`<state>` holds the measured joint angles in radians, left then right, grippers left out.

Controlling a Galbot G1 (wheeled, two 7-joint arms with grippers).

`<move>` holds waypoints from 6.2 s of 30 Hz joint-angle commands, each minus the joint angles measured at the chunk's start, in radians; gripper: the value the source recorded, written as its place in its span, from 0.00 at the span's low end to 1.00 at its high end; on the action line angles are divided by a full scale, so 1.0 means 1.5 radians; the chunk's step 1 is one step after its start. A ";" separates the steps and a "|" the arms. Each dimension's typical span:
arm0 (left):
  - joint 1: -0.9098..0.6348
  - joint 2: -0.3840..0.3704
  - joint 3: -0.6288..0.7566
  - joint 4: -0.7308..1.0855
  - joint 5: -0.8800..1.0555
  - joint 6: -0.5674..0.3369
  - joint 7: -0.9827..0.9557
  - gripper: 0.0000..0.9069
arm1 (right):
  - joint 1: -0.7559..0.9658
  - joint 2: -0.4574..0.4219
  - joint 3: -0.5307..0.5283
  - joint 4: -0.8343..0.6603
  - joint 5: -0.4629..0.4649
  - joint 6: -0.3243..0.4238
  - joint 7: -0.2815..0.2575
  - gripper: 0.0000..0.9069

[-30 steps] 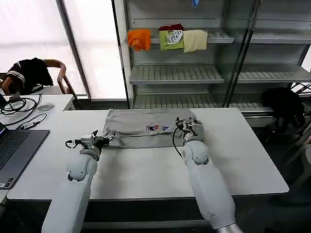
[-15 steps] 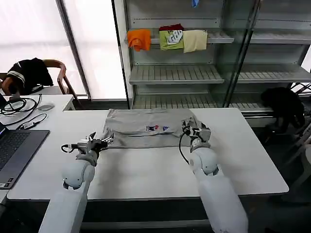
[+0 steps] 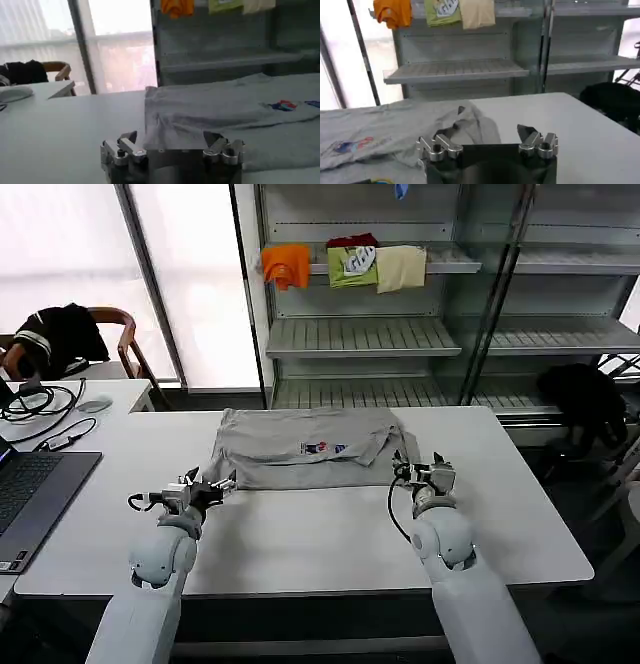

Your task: Fold and organize the clothes.

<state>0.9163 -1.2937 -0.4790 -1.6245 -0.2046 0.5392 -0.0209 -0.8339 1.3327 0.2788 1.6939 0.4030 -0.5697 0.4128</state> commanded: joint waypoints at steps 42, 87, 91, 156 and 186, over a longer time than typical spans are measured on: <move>0.003 0.009 0.010 0.044 -0.009 0.001 0.001 0.03 | -0.019 0.001 -0.015 -0.068 0.008 0.000 -0.018 0.00; 0.337 0.017 -0.046 -0.327 -0.003 -0.022 -0.010 0.02 | -0.338 -0.049 0.062 0.304 0.045 -0.005 0.019 0.00; 0.377 0.006 -0.049 -0.355 0.009 -0.027 -0.010 0.02 | -0.382 -0.057 0.074 0.324 0.046 0.006 0.018 0.00; -0.019 0.154 0.040 -0.185 -0.129 0.024 0.040 1.00 | 0.126 -0.156 0.038 0.063 0.138 -0.007 -0.048 1.00; -0.225 0.055 0.124 0.174 -0.094 0.022 0.061 1.00 | 0.411 0.004 -0.067 -0.507 0.071 0.023 -0.160 1.00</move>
<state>0.6737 -1.1649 -0.3167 -1.5388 -0.3801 0.5724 0.0668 -0.3101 1.2786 0.2018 1.1871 0.5421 -0.5562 0.2072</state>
